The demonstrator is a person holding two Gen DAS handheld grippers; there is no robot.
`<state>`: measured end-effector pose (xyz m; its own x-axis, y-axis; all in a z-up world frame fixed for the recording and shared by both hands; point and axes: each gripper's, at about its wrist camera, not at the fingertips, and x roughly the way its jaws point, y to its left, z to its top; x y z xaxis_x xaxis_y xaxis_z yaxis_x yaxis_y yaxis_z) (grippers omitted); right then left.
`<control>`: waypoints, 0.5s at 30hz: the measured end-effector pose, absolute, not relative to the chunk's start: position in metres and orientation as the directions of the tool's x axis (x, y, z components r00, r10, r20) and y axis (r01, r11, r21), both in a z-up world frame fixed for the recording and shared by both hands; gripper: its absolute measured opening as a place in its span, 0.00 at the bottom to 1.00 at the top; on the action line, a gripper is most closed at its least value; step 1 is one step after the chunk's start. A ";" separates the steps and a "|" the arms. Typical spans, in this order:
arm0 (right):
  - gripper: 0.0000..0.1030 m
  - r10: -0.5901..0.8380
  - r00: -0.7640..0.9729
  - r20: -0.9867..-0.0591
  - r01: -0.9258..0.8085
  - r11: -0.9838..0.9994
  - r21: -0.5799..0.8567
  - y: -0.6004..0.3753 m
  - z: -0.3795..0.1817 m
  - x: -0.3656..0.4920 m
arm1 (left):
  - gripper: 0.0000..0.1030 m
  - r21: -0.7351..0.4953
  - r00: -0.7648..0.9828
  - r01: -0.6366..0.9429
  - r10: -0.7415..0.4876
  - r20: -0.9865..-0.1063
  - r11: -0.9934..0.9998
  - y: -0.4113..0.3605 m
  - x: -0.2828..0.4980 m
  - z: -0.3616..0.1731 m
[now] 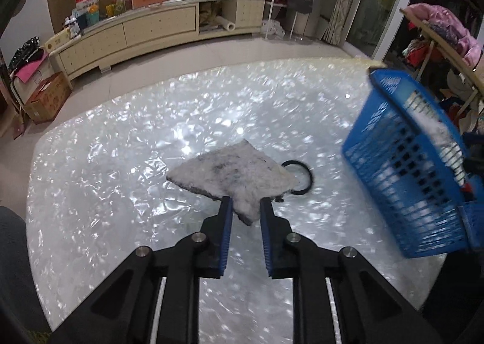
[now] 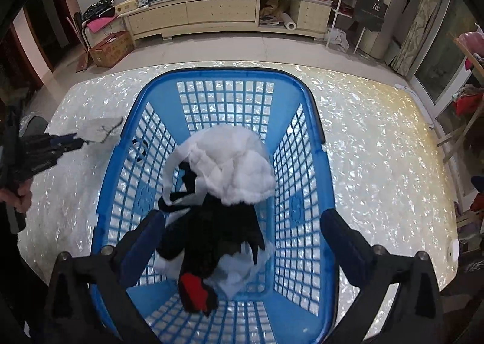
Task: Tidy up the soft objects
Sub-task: 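Grasp the grey felt pad with the left gripper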
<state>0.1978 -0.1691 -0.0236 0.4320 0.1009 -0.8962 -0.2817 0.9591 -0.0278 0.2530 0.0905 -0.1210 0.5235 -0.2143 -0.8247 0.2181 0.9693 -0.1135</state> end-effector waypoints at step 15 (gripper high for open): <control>1.00 0.113 0.467 -0.877 -0.237 0.972 -0.001 -0.203 -0.005 0.155 | 0.16 -0.125 0.621 0.307 -0.298 -0.725 0.944 0.034 0.195 -0.020</control>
<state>0.1551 -0.2026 -0.0054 0.4674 0.1127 -0.8768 -0.2368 0.9716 -0.0013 0.1946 0.0336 -0.0197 0.6214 -0.2978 -0.7247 0.3066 0.9436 -0.1249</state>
